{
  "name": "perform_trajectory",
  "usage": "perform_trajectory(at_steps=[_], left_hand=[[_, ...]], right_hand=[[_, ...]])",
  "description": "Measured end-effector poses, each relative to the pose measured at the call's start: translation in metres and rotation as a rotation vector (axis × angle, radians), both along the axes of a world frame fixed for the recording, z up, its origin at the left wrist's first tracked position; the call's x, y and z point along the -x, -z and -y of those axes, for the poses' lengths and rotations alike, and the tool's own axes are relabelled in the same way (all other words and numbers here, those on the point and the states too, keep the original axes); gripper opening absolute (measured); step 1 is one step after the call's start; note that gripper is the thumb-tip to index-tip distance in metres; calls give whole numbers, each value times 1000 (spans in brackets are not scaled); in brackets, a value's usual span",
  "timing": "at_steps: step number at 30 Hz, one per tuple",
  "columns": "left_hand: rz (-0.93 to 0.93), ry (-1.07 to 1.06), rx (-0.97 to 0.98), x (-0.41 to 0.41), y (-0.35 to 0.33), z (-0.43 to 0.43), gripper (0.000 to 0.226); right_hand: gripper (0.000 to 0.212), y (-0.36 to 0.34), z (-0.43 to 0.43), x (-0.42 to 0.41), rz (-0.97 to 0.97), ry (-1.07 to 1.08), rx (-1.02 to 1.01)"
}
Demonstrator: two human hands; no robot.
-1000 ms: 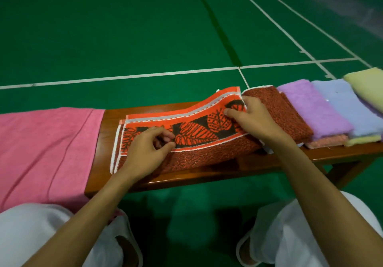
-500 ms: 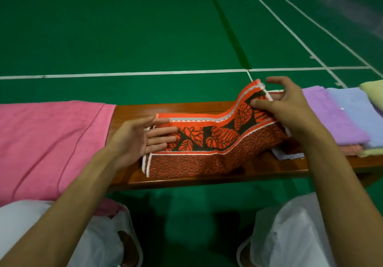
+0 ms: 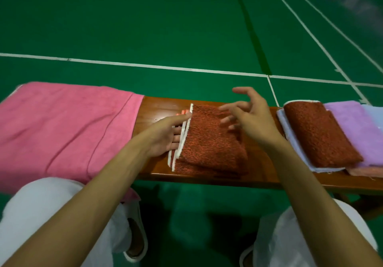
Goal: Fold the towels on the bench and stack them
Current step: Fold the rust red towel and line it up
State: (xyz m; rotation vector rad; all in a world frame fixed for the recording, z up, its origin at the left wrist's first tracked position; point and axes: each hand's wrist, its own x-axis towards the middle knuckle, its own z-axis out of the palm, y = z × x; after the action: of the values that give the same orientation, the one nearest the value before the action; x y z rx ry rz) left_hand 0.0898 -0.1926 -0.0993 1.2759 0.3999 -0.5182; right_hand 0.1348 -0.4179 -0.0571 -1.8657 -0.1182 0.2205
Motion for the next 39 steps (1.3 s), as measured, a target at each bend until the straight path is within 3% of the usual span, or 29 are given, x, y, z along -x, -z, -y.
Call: perform_trajectory(at_steps=[2,4,5,9,13,16,19,23,25,27,29,32,35,39], left_hand=[[30,-48,-73,-1,5,6,21],[41,-97,-114,-1,9,10,17],[43,-108,-122,-1,9,12,18],[-19,-146,-42,3,1,12,21],[-22,-164,92,5,3,6,49],[46,-151,53,6,2,8,31],[105,-284,-202,7,6,10,21],[304,-318,-994,12,14,4,48],[368,-312,-1242,15,13,4,45],[455,-349,-1337,18,9,6,37],[612,-379,-1314,20,5,9,31],[850,-188,-1278,23,-1,19,48],[983,120,-1443,21,4,28,60],[868,397,-1571,22,31,33,65]], right_hand=[[41,27,24,-13,-30,180,177],[55,48,41,-23,-132,241,373],[56,44,39,-17,-202,238,369],[23,30,27,-3,-415,127,168],[15,36,21,-2,-368,113,132],[32,39,14,0,-312,120,150],[32,42,10,0,-272,135,174],[32,47,9,0,-209,177,224],[36,49,13,-3,-162,197,257],[52,50,15,-4,-111,226,316],[57,50,15,-1,2,273,387],[55,44,11,9,332,260,514],[70,41,-2,14,559,-20,630],[70,61,-19,25,509,-315,904]])
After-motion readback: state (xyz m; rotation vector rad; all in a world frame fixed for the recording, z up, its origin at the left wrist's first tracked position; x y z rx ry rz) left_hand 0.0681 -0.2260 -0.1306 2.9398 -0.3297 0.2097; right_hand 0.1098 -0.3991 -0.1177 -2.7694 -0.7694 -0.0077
